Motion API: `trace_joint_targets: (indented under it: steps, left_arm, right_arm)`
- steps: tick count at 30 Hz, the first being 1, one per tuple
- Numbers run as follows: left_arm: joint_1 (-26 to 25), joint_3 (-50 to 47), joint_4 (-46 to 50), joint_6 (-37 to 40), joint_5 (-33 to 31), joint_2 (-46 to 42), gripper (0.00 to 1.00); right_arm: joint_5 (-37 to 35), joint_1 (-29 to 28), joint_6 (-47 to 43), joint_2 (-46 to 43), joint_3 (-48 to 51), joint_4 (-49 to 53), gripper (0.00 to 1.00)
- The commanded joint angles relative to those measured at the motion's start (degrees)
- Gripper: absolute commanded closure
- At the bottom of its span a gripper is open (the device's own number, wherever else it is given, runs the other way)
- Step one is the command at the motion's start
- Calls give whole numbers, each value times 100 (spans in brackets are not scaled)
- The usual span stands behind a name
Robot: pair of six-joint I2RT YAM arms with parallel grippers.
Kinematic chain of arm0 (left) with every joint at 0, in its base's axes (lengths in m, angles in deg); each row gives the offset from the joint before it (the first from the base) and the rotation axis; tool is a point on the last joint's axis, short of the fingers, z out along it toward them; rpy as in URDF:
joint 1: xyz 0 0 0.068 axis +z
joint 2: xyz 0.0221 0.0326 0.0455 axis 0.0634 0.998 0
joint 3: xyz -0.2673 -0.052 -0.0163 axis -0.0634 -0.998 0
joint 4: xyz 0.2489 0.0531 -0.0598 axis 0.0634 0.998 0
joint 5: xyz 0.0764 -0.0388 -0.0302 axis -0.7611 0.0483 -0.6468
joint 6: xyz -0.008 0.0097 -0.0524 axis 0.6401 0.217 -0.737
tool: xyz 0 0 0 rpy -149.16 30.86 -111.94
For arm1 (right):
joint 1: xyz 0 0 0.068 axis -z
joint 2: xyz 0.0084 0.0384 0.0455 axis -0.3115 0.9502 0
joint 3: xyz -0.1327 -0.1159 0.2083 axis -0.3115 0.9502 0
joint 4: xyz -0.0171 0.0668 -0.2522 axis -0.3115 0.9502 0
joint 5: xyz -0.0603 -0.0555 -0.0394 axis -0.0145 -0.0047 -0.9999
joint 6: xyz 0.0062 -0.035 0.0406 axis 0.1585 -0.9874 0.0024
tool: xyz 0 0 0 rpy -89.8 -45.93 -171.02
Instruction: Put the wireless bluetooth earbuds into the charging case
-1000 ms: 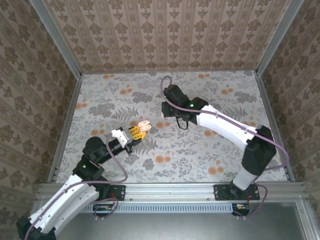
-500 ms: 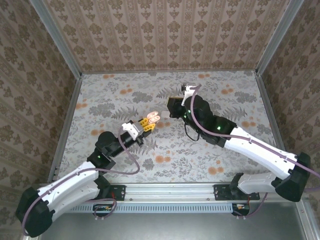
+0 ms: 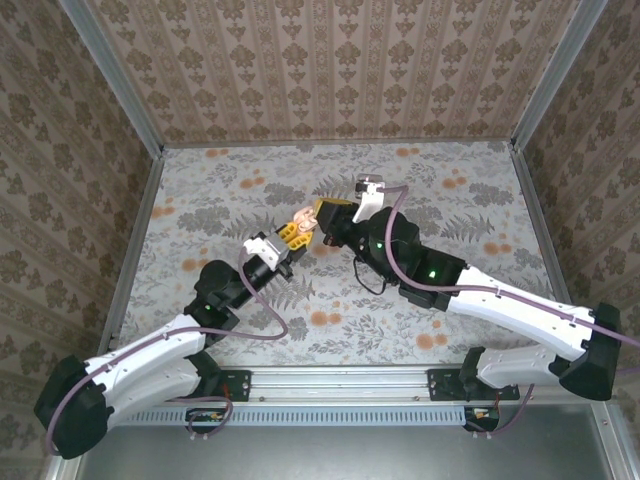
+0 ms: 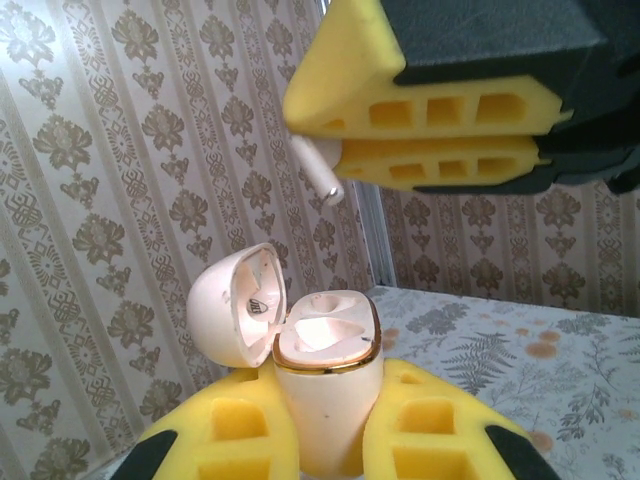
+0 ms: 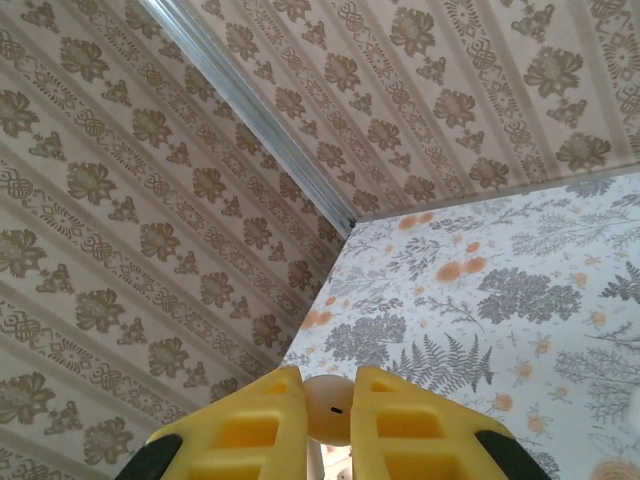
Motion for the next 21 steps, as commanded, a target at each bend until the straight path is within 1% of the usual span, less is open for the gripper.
trace_joint_targets:
  steps: [1, 8, 21]
  left_arm:
    - [-59, 182, -375, -190, -176, -7, 100]
    - [-76, 178, -385, -237, -245, -57, 100]
    - [-76, 125, -340, -291, -389, -92, 100]
  right_arm:
    - [-61, -47, 108, 197, -83, -324, 87]
    - [83, -86, 199, 453, -174, -367, 87]
    - [73, -168, 149, 452, -186, -489, 87]
